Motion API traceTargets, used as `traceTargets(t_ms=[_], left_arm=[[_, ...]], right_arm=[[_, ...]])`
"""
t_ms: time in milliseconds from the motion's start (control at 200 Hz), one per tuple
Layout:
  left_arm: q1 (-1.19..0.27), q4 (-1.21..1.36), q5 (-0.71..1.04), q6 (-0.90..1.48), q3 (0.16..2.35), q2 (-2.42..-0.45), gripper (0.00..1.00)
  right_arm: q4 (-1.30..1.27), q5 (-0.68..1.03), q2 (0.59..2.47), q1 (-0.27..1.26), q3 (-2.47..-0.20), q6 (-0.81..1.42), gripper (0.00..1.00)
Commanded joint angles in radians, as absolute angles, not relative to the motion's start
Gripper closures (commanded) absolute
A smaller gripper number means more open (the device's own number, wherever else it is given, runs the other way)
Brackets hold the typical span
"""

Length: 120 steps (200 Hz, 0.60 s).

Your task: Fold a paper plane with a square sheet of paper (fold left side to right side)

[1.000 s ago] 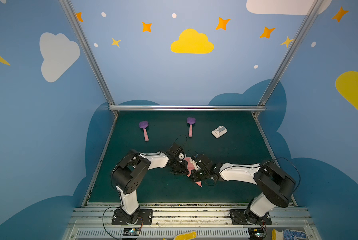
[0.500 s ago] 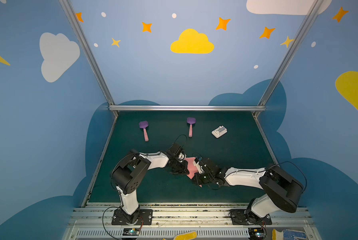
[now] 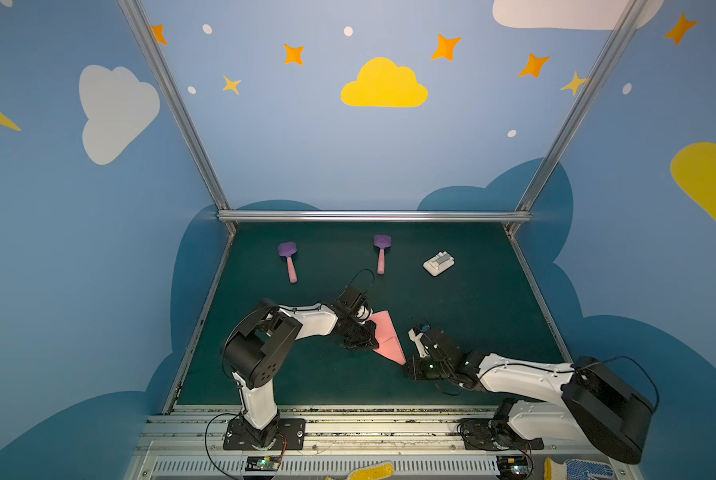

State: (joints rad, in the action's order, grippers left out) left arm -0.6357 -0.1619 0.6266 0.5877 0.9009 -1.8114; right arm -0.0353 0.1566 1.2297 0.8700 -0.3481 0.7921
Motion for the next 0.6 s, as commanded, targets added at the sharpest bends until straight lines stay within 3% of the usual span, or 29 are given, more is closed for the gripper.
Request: traceTargets(t_ms=[0, 140, 255, 385, 596], left_arm=[[-0.651, -0.211, 0.55, 0.615, 0.88, -1.875, 0.96], [-0.655, -0.19, 0.543, 0.663, 0.862, -1.865, 0.96], [-0.659, -0.186, 0.534, 0.688, 0.858, -1.863, 0.96], [-0.661, -0.179, 0.539, 0.702, 0.859, -1.87, 0.96], [-0.661, -0.196, 0.539, 0.69, 0.87, -1.875, 0.96]], right_arm=[[0.172, 0.075, 1.139, 0.823, -0.284, 0.861, 1.0], [0.228, 0.089, 0.988, 0.808, -0.296, 0.877, 1.0], [0.202, 0.14, 0.967, 0.808, -0.334, 0.87, 1.0], [0.136, 0.205, 1.06, 0.825, -0.41, 0.858, 1.0], [0.038, 0.166, 1.285, 0.923, -0.554, 0.85, 1.0]])
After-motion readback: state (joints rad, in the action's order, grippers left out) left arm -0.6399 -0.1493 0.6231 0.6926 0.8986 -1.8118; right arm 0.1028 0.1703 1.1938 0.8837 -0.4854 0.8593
